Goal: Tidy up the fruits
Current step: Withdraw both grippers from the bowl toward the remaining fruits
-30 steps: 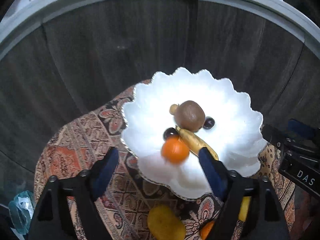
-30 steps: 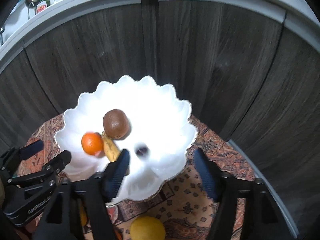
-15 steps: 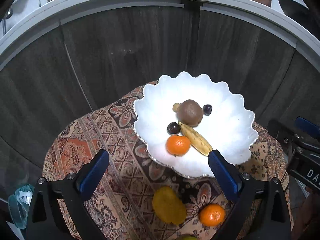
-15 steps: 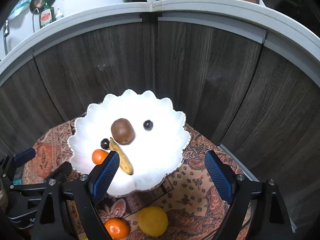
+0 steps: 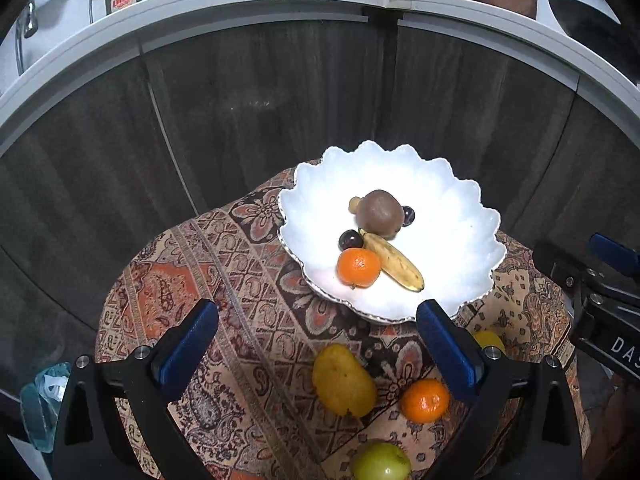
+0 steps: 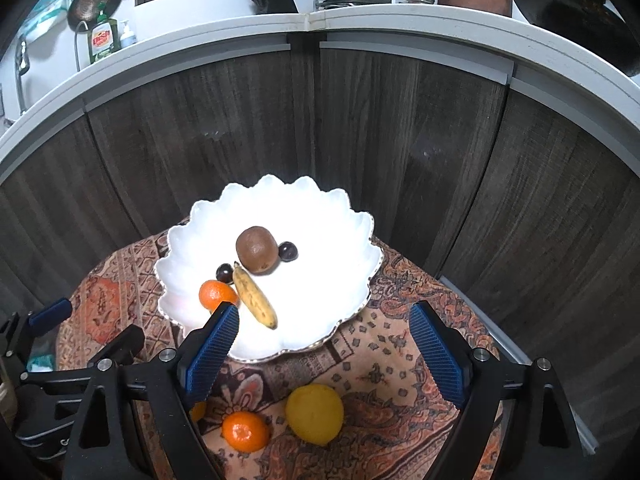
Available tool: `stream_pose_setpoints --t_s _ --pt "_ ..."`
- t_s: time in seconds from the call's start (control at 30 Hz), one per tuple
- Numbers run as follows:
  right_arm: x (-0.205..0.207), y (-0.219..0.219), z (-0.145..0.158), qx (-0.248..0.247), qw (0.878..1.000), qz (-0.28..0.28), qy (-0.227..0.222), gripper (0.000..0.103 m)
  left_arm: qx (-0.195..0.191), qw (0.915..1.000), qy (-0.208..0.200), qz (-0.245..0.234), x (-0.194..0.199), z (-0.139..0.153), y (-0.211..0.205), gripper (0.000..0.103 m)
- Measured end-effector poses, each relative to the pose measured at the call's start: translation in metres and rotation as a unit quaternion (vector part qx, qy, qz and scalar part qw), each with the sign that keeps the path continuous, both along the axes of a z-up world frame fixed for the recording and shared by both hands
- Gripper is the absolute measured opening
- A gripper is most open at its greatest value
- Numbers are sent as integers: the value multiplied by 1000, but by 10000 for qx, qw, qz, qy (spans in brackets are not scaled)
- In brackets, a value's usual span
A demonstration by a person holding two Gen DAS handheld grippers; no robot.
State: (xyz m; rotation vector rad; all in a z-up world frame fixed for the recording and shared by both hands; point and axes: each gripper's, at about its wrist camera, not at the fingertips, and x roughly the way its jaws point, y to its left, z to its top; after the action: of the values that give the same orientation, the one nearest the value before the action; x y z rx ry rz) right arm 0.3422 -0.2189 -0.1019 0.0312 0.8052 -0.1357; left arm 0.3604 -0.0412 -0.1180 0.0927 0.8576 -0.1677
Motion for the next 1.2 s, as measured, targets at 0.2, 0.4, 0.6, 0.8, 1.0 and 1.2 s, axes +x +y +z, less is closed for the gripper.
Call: stream_pose_setpoints --t_s 0.2,0.4,0.6,0.8,1.0,1.2 --pt "-15 4 3 -125 9998 134 -72 88 -33 9999 -101 113 -18 2 7 101" --pt "-26 6 1 -99 9998 191 -40 88 -63 9998 -95 152 -31 0 10 101" --pt "-36 10 -3 -47 9997 240 29 88 -88 9997 -103 218 -43 -3 14 101" --pt "-50 9 -8 -19 9997 222 79 88 -82 9998 -91 175 -59 -9 13 101" --pt "-64 6 -20 57 9997 140 186 88 -109 9998 -59 167 -72 -17 10 101" --pt "-75 2 -31 -11 9997 55 243 88 -40 9999 -15 137 -82 -27 8 100"
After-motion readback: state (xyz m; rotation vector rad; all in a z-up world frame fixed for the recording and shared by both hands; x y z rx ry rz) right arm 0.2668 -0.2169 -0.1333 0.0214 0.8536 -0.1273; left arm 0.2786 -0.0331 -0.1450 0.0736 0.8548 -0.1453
